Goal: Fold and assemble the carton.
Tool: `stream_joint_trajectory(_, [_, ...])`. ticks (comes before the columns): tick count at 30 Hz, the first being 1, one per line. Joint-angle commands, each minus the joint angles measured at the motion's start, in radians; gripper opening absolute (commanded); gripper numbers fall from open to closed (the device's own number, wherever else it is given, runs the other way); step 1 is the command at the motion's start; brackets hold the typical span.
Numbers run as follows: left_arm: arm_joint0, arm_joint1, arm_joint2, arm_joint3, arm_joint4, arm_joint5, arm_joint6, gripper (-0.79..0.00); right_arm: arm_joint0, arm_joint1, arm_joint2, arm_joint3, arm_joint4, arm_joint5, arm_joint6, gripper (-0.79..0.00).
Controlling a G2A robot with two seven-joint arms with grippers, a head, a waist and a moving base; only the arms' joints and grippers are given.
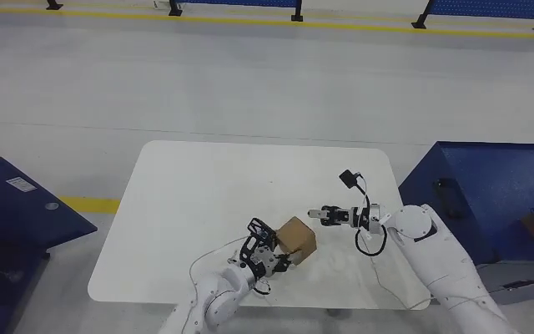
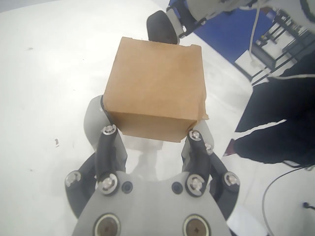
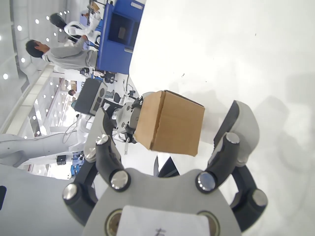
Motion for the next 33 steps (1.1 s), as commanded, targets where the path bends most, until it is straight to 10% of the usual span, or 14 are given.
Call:
stream_joint_trajectory(1, [-0.024, -0.003, -0.032, 0.023, -0.223, -0.013, -0.104, -0.785, -0.044, 0.014, 0.054, -0.045, -0.001, -0.03, -0.031, 0.0])
stream_joint_trajectory(12, [-0.267, -0.023, -0.053, 0.343, -0.848, 0.114, -0.58, -0.785, -0.086, 0.028, 0.092, -0.103, -0.067, -0.035, -0.066, 0.0])
stream_joint_trajectory(13, [-0.279, -0.025, -0.048, 0.363, -0.853, 0.121, -0.573, -0.499, -0.086, 0.028, 0.092, -0.103, -0.067, -0.035, -0.066, 0.0])
stream_joint_trajectory(14, [-0.287, -0.027, -0.044, 0.38, -0.862, 0.127, -0.567, 0.0, -0.086, 0.028, 0.092, -0.103, -0.067, -0.035, -0.066, 0.0])
stream_joint_trajectory(21, [-0.284, -0.015, -0.085, 0.388, -0.85, 0.136, -0.451, 0.0, -0.086, 0.028, 0.092, -0.103, -0.067, -0.035, -0.066, 0.0])
stream_joint_trajectory(25, [-0.208, 0.013, -0.127, 0.225, -0.634, 0.142, -0.269, 0.0, -0.086, 0.028, 0.092, -0.103, -0.067, -0.035, -0.066, 0.0])
stream_joint_trajectory(30, [-0.071, 0.032, -0.08, -0.082, -0.204, 0.213, -0.016, -0.785, -0.086, 0.028, 0.092, -0.103, -0.067, -0.035, -0.066, 0.0])
stream_joint_trajectory(33, [-0.035, 0.036, 0.009, -0.164, 0.09, 0.222, 0.081, -0.785, -0.091, 0.027, 0.091, -0.107, -0.067, -0.031, -0.076, 0.0])
